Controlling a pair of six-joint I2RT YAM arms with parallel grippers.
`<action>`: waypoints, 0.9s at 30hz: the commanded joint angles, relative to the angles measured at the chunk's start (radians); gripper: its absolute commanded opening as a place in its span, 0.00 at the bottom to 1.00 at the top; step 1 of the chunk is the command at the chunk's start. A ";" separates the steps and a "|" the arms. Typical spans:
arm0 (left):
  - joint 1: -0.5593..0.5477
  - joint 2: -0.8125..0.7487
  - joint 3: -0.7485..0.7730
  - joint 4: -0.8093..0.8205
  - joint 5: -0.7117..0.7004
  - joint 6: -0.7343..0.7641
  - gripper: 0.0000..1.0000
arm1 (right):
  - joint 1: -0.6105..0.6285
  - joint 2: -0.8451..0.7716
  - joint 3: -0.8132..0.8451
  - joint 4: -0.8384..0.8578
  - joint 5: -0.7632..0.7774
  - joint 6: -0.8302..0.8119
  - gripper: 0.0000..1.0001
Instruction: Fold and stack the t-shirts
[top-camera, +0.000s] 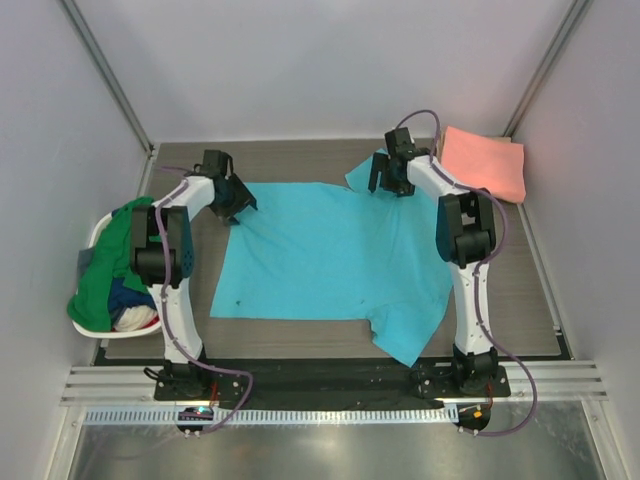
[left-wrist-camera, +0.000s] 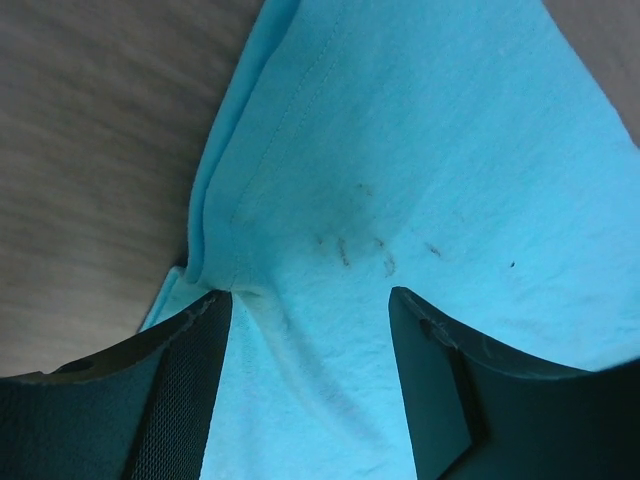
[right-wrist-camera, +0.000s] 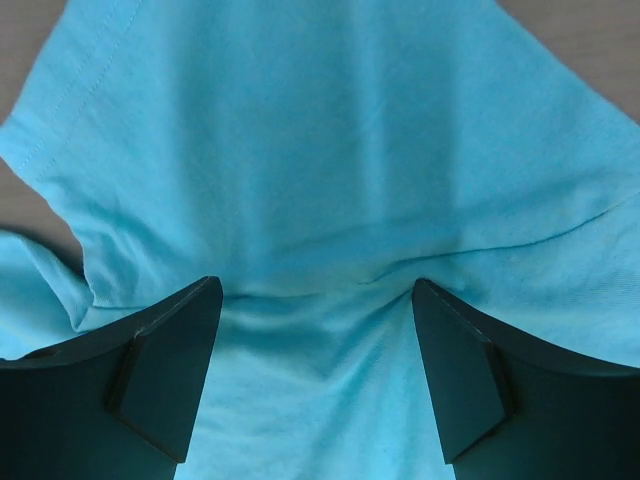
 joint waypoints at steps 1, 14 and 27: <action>0.045 0.114 0.064 0.018 -0.012 -0.002 0.66 | -0.016 0.193 0.187 -0.069 -0.004 0.005 0.83; 0.038 0.054 0.419 -0.188 -0.009 0.079 0.68 | -0.030 0.131 0.423 0.039 -0.199 -0.021 0.86; -0.007 -0.677 -0.381 -0.225 -0.198 0.044 0.65 | -0.027 -0.562 -0.304 0.097 -0.250 0.094 0.84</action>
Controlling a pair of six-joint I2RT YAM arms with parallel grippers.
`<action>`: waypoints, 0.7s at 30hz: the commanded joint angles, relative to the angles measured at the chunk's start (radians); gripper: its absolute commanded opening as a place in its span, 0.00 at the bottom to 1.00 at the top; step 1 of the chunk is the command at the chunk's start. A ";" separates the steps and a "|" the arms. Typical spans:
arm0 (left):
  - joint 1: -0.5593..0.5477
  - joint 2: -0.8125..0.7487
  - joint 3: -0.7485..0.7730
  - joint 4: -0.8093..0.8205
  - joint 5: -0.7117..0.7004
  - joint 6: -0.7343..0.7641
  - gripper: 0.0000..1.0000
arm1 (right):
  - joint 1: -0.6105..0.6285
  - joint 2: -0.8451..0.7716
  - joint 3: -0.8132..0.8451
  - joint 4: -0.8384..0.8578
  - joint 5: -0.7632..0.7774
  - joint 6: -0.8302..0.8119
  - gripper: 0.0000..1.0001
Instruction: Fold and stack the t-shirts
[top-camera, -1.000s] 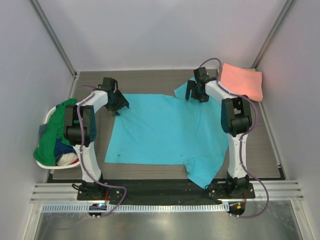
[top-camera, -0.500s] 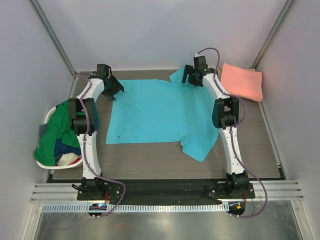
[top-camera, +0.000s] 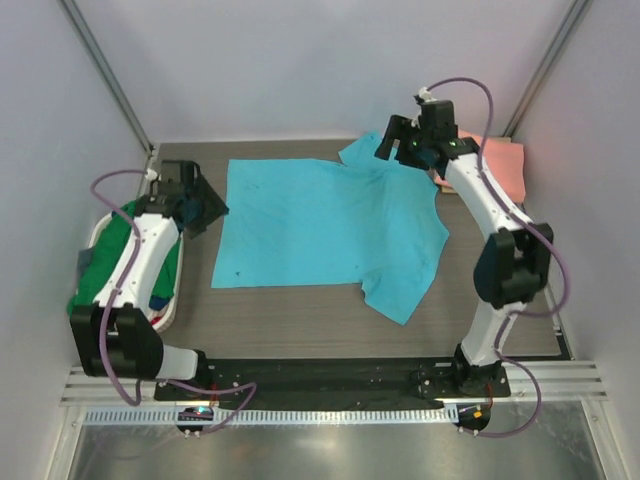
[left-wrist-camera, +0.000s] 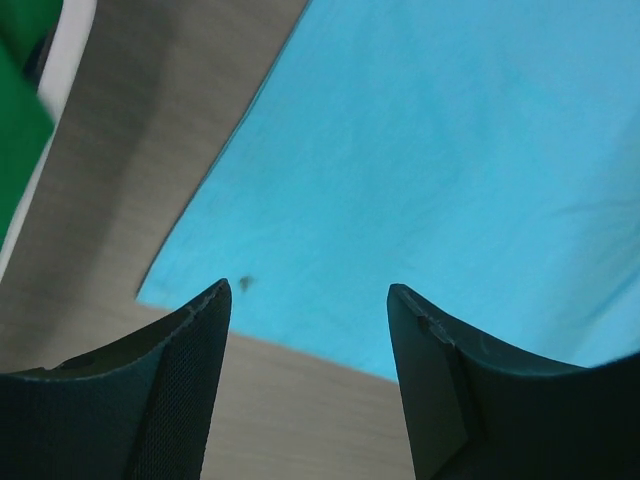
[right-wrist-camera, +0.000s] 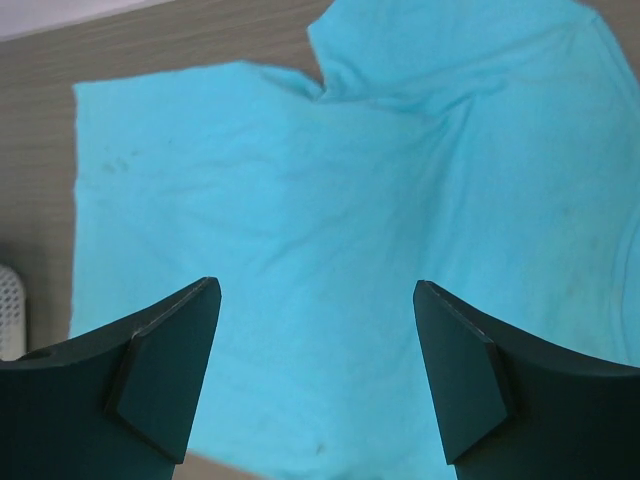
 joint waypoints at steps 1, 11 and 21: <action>-0.027 -0.058 -0.191 -0.042 -0.071 -0.028 0.65 | 0.016 -0.200 -0.266 0.033 -0.033 0.103 0.84; -0.043 -0.177 -0.509 0.041 -0.147 -0.140 0.54 | 0.065 -0.831 -1.104 0.222 -0.070 0.235 0.84; -0.040 -0.033 -0.604 0.257 -0.203 -0.203 0.54 | 0.065 -0.975 -1.188 0.168 -0.058 0.241 0.84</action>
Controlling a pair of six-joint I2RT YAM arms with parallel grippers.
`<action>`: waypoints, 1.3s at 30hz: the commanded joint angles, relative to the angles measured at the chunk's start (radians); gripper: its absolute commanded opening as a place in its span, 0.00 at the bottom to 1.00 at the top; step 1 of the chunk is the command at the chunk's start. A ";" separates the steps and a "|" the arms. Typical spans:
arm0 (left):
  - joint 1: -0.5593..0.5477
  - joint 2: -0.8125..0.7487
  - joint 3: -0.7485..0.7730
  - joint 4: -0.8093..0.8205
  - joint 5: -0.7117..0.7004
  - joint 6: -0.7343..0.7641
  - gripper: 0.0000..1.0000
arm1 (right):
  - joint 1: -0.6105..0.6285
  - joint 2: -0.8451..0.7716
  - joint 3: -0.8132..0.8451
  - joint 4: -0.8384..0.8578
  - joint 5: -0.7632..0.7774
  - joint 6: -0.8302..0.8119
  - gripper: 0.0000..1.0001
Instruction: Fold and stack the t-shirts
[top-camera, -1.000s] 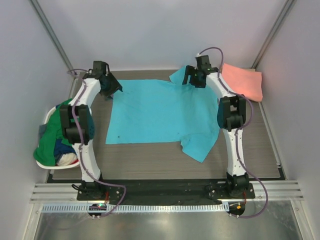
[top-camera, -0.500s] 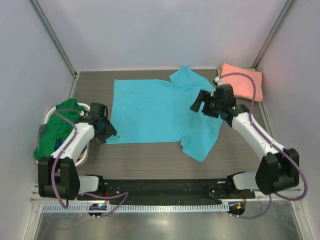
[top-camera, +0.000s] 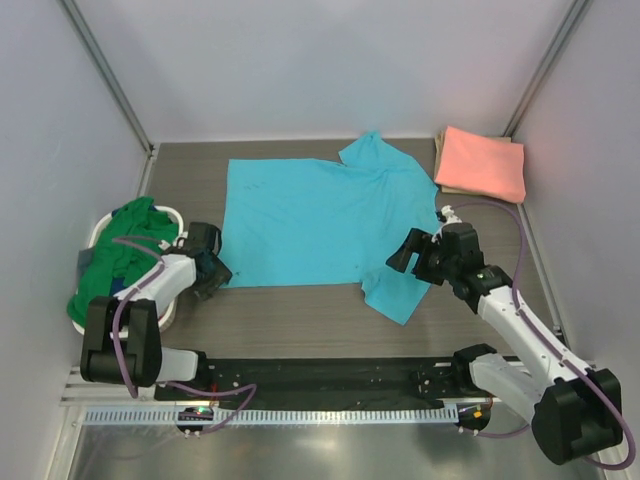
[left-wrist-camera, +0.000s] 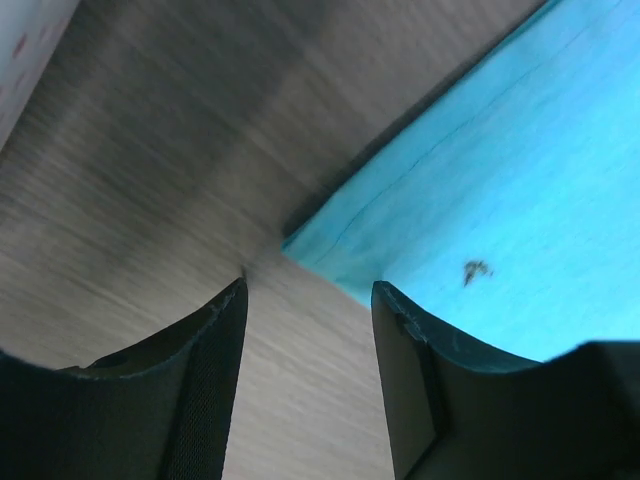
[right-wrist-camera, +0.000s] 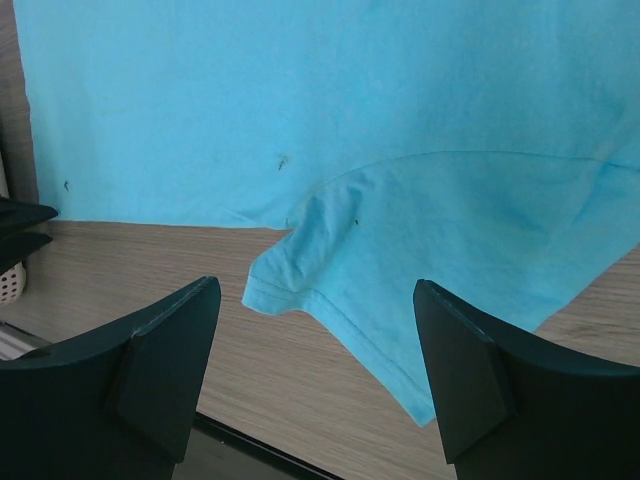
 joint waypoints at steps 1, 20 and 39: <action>-0.002 0.058 -0.016 0.131 -0.055 -0.041 0.54 | -0.001 -0.044 -0.022 0.021 0.016 0.033 0.84; -0.002 0.032 -0.057 0.220 -0.085 -0.019 0.00 | 0.034 -0.097 -0.172 -0.253 0.312 0.278 0.84; 0.024 -0.014 -0.096 0.271 -0.046 -0.001 0.00 | 0.392 -0.014 -0.223 -0.181 0.401 0.498 0.20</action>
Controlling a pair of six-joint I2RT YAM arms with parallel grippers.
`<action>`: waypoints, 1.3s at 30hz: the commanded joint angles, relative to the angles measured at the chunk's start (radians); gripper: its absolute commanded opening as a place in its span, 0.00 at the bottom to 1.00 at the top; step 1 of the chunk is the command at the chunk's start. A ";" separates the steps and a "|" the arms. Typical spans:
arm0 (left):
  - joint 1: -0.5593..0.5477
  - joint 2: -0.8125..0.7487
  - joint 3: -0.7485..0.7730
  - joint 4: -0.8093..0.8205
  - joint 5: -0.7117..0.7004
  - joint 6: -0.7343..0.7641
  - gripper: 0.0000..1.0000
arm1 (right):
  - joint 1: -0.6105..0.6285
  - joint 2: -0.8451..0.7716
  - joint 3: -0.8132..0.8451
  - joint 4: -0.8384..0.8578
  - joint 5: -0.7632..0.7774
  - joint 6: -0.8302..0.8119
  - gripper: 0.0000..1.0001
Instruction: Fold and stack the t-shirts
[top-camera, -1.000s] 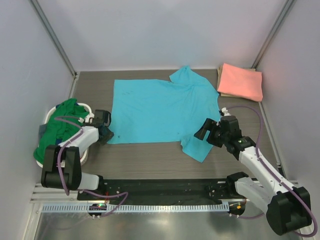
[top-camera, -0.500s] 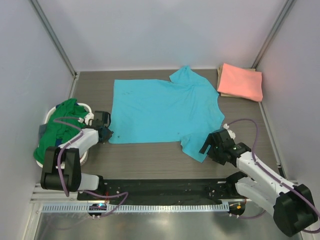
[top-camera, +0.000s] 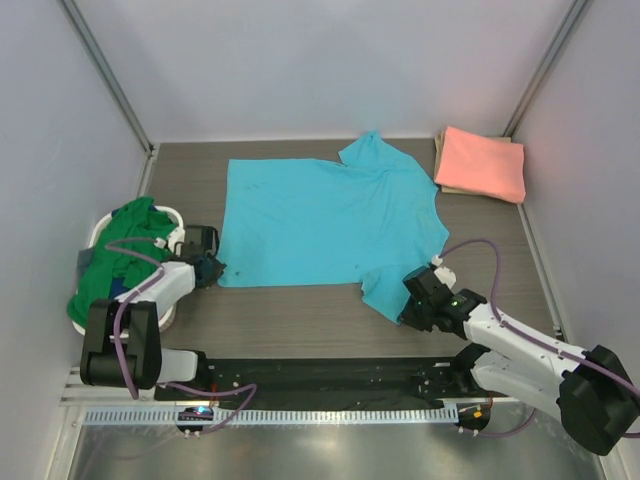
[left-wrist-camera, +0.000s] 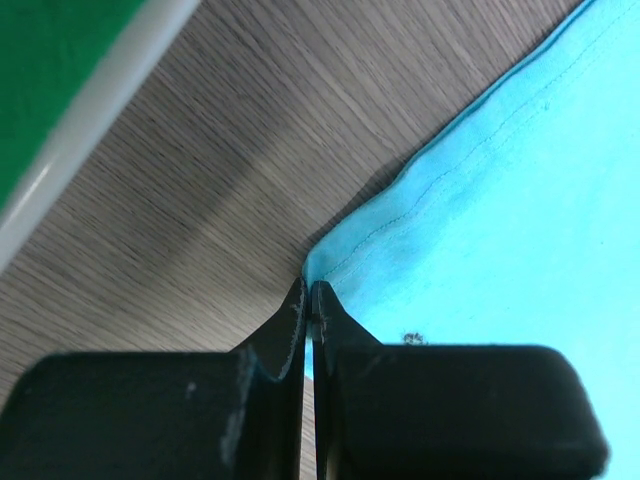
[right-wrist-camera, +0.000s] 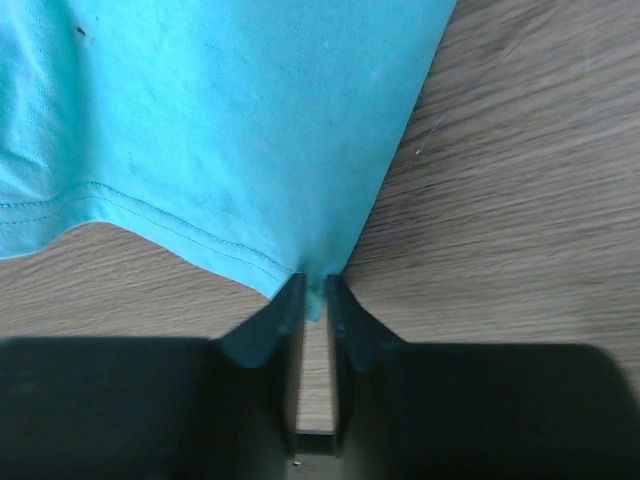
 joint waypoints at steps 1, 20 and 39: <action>0.010 -0.006 -0.024 -0.001 0.013 0.014 0.00 | 0.009 0.010 -0.018 0.021 0.027 0.017 0.15; 0.008 -0.375 -0.035 -0.218 0.113 0.008 0.00 | 0.009 -0.363 0.192 -0.392 0.121 0.035 0.01; 0.011 -0.255 0.258 -0.347 0.095 0.082 0.00 | -0.066 0.074 0.672 -0.269 0.259 -0.299 0.01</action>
